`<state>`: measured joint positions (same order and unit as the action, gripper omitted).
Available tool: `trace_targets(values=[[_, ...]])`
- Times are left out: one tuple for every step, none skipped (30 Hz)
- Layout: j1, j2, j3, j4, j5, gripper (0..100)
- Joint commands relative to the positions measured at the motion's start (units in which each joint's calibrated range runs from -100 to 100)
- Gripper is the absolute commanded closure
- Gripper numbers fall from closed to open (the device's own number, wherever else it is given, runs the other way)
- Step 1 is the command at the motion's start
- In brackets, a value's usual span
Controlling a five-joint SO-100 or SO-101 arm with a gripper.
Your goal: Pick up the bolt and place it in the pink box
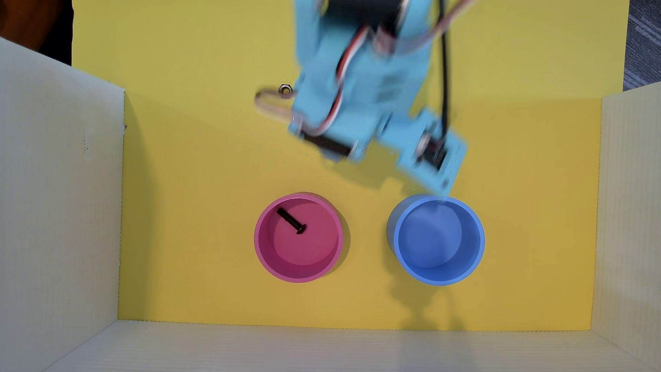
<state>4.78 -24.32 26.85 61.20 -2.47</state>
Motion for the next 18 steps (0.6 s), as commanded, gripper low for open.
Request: trace_targets(values=[[-0.58, -17.18, 15.62, -10.71, 0.36, 99], [-0.58, -20.63, 19.6, -13.28, 0.36, 99], [-0.58, -24.5, 23.85, -15.77, 0.36, 99], [-0.58, -28.29, 27.74, -18.26, 0.36, 99], [-0.58, -32.08, 31.63, -20.32, 0.36, 99], [-0.66, -35.86, 35.16, -22.2, 0.3, 99], [-0.66, -39.65, 38.15, -23.75, 0.15, 99], [-0.66, -43.02, 40.23, -24.52, -0.01, 99], [-0.73, -46.13, 42.22, -24.86, -0.11, 99], [-1.54, -49.5, 44.39, -24.69, -0.16, 99], [-2.64, -52.28, 45.74, -24.69, -0.16, 99], [-3.89, -55.14, 47.55, -24.18, -0.16, 99], [-4.92, -57.66, 49.18, -22.98, -0.16, 99], [-6.17, -60.44, 50.63, -21.69, -0.16, 99], [-7.72, -63.14, 52.08, -20.06, -0.16, 99], [-9.12, -65.91, 53.25, -18.43, -0.16, 99], [-10.44, -68.61, 54.43, -16.63, -0.16, 99], [-11.62, -71.47, 55.6, -14.74, -0.16, 99]])
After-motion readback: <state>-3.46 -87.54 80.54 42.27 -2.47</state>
